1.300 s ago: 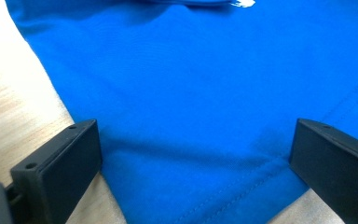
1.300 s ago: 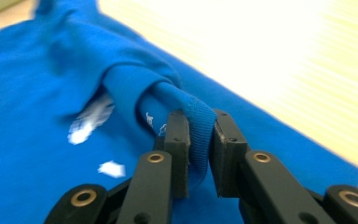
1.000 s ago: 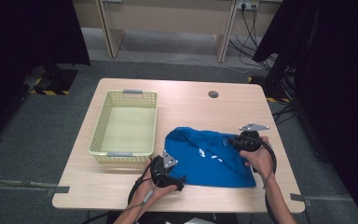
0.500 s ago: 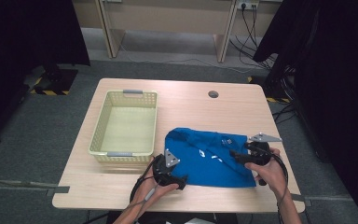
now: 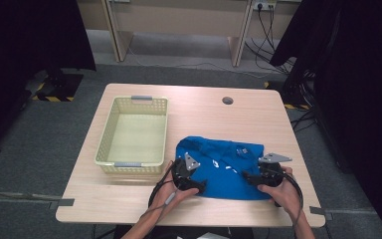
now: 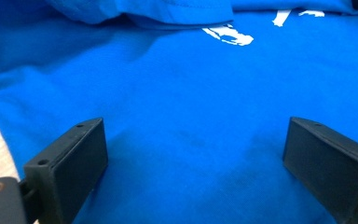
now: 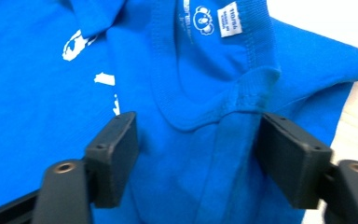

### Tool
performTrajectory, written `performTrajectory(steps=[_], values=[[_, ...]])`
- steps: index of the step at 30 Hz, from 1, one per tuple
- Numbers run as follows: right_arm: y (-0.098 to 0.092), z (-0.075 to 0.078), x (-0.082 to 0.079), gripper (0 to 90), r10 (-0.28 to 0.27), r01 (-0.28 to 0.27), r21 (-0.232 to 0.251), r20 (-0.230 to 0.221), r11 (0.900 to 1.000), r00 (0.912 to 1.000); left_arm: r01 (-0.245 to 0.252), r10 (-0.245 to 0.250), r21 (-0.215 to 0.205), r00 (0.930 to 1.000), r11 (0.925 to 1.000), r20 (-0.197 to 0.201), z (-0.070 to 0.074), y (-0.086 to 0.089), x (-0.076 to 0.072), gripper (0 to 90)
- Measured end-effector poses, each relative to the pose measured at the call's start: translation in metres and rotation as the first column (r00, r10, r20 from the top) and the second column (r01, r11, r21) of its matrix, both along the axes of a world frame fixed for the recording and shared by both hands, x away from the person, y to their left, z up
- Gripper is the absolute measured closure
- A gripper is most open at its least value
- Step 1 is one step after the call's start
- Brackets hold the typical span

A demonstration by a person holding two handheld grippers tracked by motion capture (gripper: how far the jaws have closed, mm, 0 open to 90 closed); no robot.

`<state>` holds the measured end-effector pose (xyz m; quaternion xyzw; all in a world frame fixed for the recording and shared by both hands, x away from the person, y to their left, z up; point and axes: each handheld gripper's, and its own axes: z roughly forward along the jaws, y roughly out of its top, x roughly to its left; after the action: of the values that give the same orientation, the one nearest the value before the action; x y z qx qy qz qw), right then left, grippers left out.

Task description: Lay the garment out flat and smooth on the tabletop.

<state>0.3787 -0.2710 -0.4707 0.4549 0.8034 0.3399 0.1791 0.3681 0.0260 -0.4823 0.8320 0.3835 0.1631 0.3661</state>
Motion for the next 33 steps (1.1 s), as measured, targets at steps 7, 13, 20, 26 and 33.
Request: performTrajectory(steps=[7, 13, 20, 26, 33], values=[[-0.004, -0.001, -0.013, 35.9, 0.007, -0.007, 0.0, 0.013, 1.0, 0.9999, 0.036, -0.036, 0.001, 0.9993, 0.9993, 0.003, 0.0, -0.004, -0.021, 6.7], [-0.009, -0.002, -0.03, 36.0, 0.006, -0.006, 0.012, 0.019, 1.0, 0.9998, 0.058, -0.058, 0.0, 0.9983, 0.9983, 0.001, 0.0, -0.006, -0.031, 6.5], [-0.01, -0.002, -0.048, 32.5, -0.014, 0.014, 0.016, 0.031, 1.0, 0.9994, 0.065, -0.065, -0.002, 0.9979, 0.9979, 0.0, 0.0, -0.006, -0.038, 6.3], [0.003, -0.001, -0.051, 39.5, 0.032, -0.031, -0.033, 0.043, 0.999, 0.9986, 0.065, -0.065, -0.003, 0.9979, 0.9979, -0.001, 0.0, -0.006, -0.038, 6.2], [0.002, 0.009, -0.042, 72.5, 0.088, -0.08, -0.089, 0.087, 0.993, 0.9923, 0.064, -0.064, -0.003, 0.9979, 0.9979, -0.001, 0.0, -0.006, -0.038, 6.1]])
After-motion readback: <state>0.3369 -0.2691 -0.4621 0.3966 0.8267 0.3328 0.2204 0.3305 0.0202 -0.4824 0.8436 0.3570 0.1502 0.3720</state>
